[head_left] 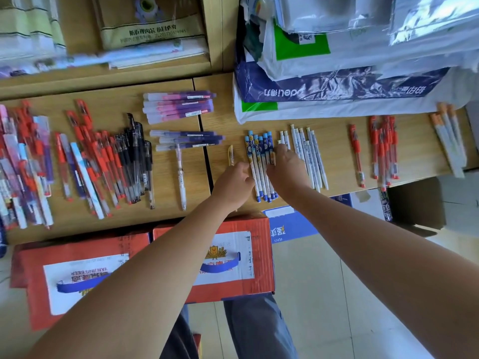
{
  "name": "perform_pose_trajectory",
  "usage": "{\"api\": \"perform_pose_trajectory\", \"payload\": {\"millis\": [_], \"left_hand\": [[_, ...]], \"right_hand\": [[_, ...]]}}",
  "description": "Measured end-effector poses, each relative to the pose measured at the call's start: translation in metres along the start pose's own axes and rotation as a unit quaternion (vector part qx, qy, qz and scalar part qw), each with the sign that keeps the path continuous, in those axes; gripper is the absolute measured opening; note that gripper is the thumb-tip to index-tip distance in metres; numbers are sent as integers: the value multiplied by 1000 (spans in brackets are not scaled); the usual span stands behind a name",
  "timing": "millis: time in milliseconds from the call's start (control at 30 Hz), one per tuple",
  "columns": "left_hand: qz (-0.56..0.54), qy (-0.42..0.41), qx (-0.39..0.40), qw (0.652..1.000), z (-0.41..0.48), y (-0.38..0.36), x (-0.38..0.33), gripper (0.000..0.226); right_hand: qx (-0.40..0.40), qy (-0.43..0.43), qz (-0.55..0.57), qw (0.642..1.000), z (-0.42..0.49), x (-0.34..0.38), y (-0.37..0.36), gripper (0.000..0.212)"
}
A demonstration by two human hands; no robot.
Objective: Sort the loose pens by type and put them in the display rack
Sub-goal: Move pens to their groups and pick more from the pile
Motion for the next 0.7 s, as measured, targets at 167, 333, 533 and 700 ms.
{"api": "perform_pose_trajectory", "payload": {"millis": [167, 333, 533, 700], "left_hand": [[14, -10, 2, 1000, 0, 3, 1, 46], [27, -17, 7, 999, 1, 7, 2, 46], [52, -40, -23, 998, -1, 19, 0, 38], [64, -74, -93, 991, -16, 51, 6, 22]], "right_hand": [[-21, 22, 2, 1000, -2, 3, 0, 37], [-24, 11, -1, 1000, 0, -1, 1, 35], [-45, 13, 22, 999, 1, 0, 8, 25], [-41, 111, 55, 992, -4, 40, 16, 20]]}}
Point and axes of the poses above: each hand's wrist, its own z-axis towards the middle knuckle, its own y-axis out of the back of the hand, x = y × z, the point moved 9 cm from there along z, towards the middle knuckle, and after that the axes turned 8 degrees about x, right-handed, at the moved point
